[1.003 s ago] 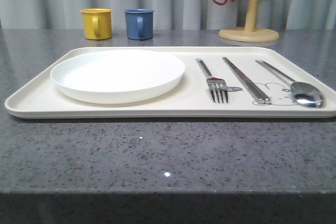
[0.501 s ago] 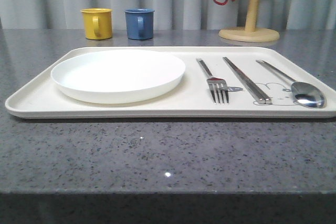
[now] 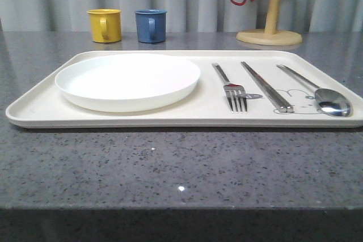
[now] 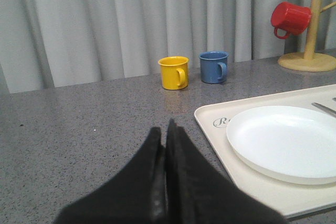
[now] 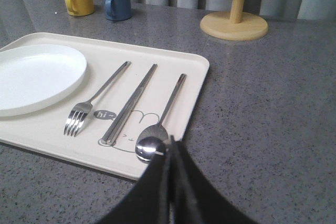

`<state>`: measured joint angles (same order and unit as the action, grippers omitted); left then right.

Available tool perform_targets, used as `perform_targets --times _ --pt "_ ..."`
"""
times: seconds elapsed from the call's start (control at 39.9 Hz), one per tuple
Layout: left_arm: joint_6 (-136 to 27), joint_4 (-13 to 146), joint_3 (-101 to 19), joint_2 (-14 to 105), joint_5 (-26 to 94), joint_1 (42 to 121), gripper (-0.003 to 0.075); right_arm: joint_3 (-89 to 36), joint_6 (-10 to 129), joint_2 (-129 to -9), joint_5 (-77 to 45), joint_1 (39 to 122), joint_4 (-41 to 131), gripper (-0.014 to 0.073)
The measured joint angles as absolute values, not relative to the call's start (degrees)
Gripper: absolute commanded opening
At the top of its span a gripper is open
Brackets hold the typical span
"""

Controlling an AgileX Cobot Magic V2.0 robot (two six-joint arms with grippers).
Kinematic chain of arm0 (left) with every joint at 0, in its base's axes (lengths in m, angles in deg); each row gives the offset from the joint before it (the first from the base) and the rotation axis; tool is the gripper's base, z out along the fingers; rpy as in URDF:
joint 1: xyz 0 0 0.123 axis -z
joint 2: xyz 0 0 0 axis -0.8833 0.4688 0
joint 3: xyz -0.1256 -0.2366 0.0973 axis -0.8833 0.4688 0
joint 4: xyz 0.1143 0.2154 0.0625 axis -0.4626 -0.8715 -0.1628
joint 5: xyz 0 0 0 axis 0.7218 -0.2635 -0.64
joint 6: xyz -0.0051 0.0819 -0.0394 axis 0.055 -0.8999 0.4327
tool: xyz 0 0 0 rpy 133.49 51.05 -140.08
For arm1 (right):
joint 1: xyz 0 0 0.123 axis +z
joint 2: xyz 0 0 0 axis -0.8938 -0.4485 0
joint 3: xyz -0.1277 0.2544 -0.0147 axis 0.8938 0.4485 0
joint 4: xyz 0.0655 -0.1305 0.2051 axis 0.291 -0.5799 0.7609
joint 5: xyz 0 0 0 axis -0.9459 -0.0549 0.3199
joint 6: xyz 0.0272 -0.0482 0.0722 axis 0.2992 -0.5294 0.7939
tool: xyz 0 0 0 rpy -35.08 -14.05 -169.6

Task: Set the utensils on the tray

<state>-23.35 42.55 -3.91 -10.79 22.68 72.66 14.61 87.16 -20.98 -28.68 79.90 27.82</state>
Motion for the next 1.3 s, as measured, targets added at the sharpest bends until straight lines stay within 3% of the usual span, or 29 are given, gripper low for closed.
perform_targets --times 0.35,0.63,1.3 --pt "-23.35 42.58 5.56 -12.55 26.09 69.04 -0.0018 14.61 87.06 -20.98 -28.68 79.90 27.82 -0.0069" --pt "-23.35 42.68 17.00 -12.55 35.86 63.79 -0.0018 14.61 87.06 -20.98 -28.68 79.90 27.82 -0.0069" --pt "-23.35 42.70 17.15 -12.55 37.73 63.58 -0.0018 14.61 87.06 -20.98 -28.68 79.90 27.82 -0.0069"
